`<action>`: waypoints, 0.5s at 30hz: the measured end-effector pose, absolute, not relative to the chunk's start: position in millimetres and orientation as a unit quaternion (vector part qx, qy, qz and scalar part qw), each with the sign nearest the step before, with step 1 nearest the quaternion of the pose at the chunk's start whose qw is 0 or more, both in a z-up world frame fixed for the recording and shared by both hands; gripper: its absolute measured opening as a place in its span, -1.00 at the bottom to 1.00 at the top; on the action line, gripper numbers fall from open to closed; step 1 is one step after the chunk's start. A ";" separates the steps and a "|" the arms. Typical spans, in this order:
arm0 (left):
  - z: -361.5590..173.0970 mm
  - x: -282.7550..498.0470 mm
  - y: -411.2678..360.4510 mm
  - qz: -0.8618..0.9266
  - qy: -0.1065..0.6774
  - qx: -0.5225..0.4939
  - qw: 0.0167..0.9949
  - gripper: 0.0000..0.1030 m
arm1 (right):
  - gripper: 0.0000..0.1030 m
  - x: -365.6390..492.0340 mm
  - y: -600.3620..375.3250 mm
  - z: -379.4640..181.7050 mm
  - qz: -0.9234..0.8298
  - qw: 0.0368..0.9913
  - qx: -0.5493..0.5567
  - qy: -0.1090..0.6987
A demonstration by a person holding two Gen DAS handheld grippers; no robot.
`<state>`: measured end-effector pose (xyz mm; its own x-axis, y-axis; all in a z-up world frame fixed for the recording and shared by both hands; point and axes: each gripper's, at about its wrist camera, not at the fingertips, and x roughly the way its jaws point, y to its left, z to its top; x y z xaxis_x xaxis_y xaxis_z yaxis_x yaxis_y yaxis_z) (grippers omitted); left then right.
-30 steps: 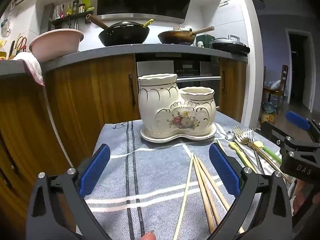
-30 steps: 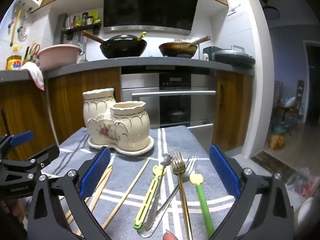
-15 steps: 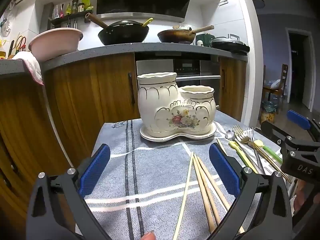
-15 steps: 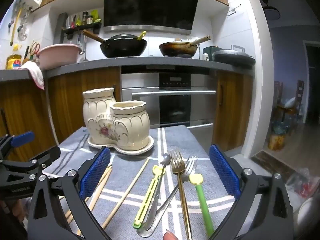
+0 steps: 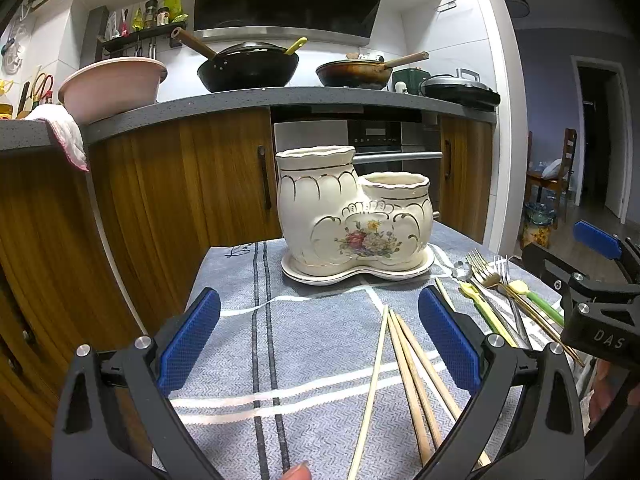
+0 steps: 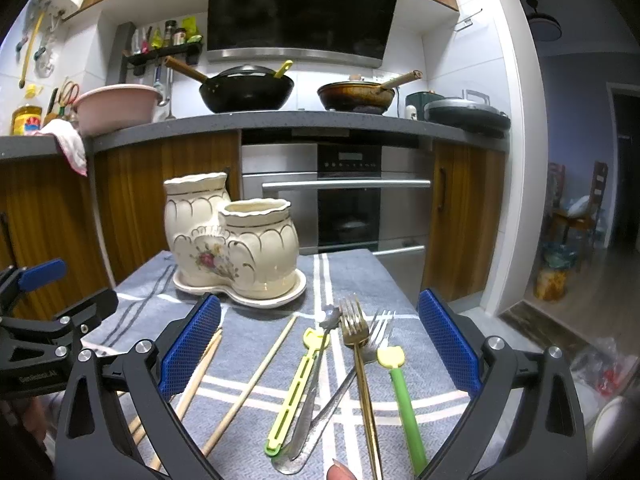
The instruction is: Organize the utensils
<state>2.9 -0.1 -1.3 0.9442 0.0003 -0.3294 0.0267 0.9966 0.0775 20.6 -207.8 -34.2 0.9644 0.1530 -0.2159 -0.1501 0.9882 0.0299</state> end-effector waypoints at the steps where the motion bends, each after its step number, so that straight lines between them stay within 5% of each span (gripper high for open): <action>1: -1.1 2.8 0.1 -0.007 0.167 0.041 0.985 0.90 | 0.91 20.4 -208.1 -34.3 0.076 0.991 0.007 0.109; 15: -1.6 3.6 0.7 -0.004 0.167 0.039 0.985 0.90 | 0.91 21.0 -208.1 -34.5 0.077 0.991 0.006 0.109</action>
<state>3.6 0.7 -1.6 0.9443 0.0042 -0.3291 0.0218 0.9969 0.0752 21.0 -208.1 -34.5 0.9643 0.1533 -0.2158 -0.1505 0.9882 0.0292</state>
